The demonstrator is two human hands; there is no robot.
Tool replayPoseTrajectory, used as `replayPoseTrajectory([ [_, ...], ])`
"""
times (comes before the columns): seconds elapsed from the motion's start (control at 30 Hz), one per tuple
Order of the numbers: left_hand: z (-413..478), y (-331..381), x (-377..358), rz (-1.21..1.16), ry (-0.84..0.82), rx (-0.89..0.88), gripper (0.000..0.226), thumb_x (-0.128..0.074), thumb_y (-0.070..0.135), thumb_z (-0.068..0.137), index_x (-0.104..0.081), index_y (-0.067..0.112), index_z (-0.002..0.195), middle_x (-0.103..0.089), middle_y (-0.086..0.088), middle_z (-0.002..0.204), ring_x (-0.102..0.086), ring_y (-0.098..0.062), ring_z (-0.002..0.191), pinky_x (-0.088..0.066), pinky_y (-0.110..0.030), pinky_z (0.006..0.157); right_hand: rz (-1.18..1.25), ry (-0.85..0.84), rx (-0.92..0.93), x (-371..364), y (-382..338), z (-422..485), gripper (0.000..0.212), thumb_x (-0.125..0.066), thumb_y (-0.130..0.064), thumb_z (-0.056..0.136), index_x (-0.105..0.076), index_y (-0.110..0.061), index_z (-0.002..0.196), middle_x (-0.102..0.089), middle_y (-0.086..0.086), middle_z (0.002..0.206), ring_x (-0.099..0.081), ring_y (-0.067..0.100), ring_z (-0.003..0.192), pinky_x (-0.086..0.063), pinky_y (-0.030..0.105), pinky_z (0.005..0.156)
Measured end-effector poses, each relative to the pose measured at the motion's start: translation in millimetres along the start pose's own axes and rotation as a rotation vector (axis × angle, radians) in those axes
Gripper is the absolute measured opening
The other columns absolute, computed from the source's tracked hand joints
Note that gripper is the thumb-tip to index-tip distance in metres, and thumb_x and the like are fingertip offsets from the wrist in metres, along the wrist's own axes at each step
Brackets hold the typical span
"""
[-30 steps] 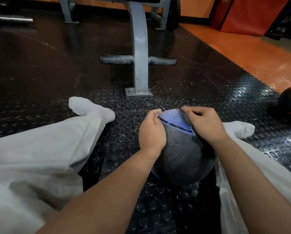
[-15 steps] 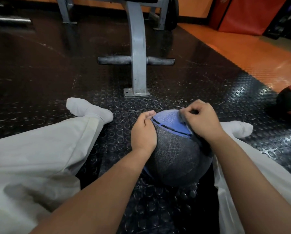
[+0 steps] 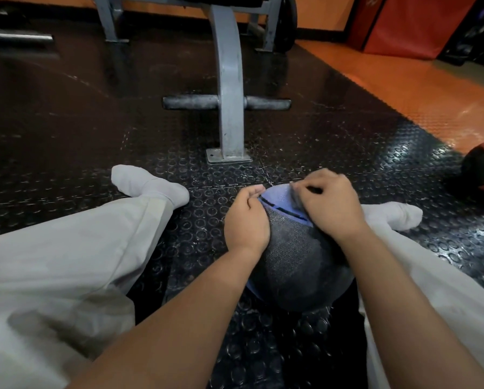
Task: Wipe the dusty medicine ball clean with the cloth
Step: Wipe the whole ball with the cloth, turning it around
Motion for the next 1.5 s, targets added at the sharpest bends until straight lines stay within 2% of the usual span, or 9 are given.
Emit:
replayPoseTrajectory([
  [0.23, -1, -8, 8, -0.092, -0.008, -0.021, 0.038, -0.036, 0.009, 0.098, -0.062, 0.036, 0.1, -0.065, 0.019, 0.105, -0.061, -0.004, 0.102, -0.047, -0.024, 0.092, -0.133, -0.158, 0.483, -22, -43, -38, 0.022, -0.056, -0.038, 0.082, -0.077, -0.032, 0.088, -0.062, -0.023, 0.096, -0.044, 0.012, 0.102, -0.028, 0.034, 0.094],
  [0.5, -7, -1, 1, -0.026, 0.016, -0.002, 0.035, -0.036, 0.012, 0.1, -0.065, 0.029, 0.111, -0.062, 0.023, 0.104, -0.055, 0.002, 0.098, -0.035, -0.01, 0.08, 0.491, -0.035, -0.264, 12, 51, 3, 0.022, -0.062, -0.01, 0.089, -0.074, -0.025, 0.078, -0.073, -0.007, 0.083, -0.066, 0.007, 0.083, -0.052, 0.019, 0.079],
  [0.7, 0, -10, 12, -0.072, 0.04, -0.003, 0.035, -0.037, 0.009, 0.098, -0.062, 0.034, 0.101, -0.065, 0.015, 0.108, -0.06, -0.007, 0.106, -0.043, -0.022, 0.09, -0.245, -0.154, 0.393, -19, -49, -29, 0.018, -0.057, -0.037, 0.091, -0.075, -0.034, 0.096, -0.06, -0.027, 0.105, -0.034, 0.008, 0.104, -0.022, 0.032, 0.093],
  [0.8, -2, -15, 18, -0.125, 0.039, -0.001, 0.038, -0.036, 0.006, 0.098, -0.061, 0.035, 0.098, -0.065, 0.015, 0.107, -0.06, -0.008, 0.107, -0.045, -0.025, 0.097, -0.301, -0.334, 0.486, -33, -55, -29, 0.022, -0.054, -0.041, 0.091, -0.072, -0.039, 0.103, -0.059, -0.028, 0.113, -0.035, 0.008, 0.111, -0.022, 0.035, 0.1],
  [0.9, -2, -13, 14, -0.11, 0.025, 0.001, 0.036, -0.038, 0.01, 0.099, -0.064, 0.034, 0.1, -0.066, 0.017, 0.108, -0.06, -0.005, 0.106, -0.044, -0.023, 0.094, 0.04, -0.268, 0.347, -14, -19, -6, 0.019, -0.06, -0.04, 0.088, -0.074, -0.035, 0.099, -0.066, -0.023, 0.108, -0.055, 0.007, 0.106, -0.039, 0.027, 0.099],
  [1.03, 0, -7, 1, -0.07, -0.022, -0.012, 0.035, -0.036, 0.014, 0.101, -0.062, 0.038, 0.099, -0.065, 0.019, 0.11, -0.058, -0.003, 0.104, -0.04, -0.02, 0.091, 0.509, -0.107, -0.221, 7, 54, -1, 0.022, -0.052, -0.013, 0.096, -0.07, -0.02, 0.105, -0.068, -0.012, 0.1, -0.062, -0.002, 0.094, -0.042, 0.003, 0.072],
  [1.17, 10, -10, 3, -0.089, -0.095, -0.012, 0.037, -0.036, 0.011, 0.102, -0.063, 0.036, 0.097, -0.066, 0.017, 0.108, -0.06, -0.004, 0.107, -0.043, -0.022, 0.094, 0.467, 0.005, -0.338, 1, 65, -11, 0.027, -0.047, -0.017, 0.095, -0.069, -0.032, 0.094, -0.069, -0.009, 0.107, -0.058, 0.009, 0.102, -0.044, 0.026, 0.096],
  [1.4, 30, -32, 59, 0.235, -0.079, 0.003, 0.025, -0.042, 0.019, 0.103, -0.065, 0.021, 0.113, -0.065, 0.001, 0.121, -0.057, -0.015, 0.114, -0.041, -0.032, 0.104, -0.054, -0.04, 0.582, -21, -29, -79, 0.039, -0.052, -0.036, 0.083, -0.064, -0.034, 0.121, -0.056, -0.016, 0.133, -0.046, 0.016, 0.128, -0.03, 0.037, 0.111],
  [1.5, 26, -36, 70, 0.223, -0.101, 0.097, 0.031, -0.049, 0.033, 0.098, -0.067, 0.017, 0.118, -0.065, 0.004, 0.123, -0.057, -0.012, 0.112, -0.041, -0.033, 0.104, 0.161, -0.058, 0.528, -18, -12, -75, 0.036, -0.053, -0.033, 0.086, -0.061, -0.043, 0.119, -0.055, -0.018, 0.133, -0.047, 0.011, 0.127, -0.028, 0.031, 0.112],
])
Point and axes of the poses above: each hand's wrist, its own z-axis towards the middle knuckle, its own x-axis out of the back of the hand, y = z × x, the point moved 7 cm from there along z, towards the middle knuckle
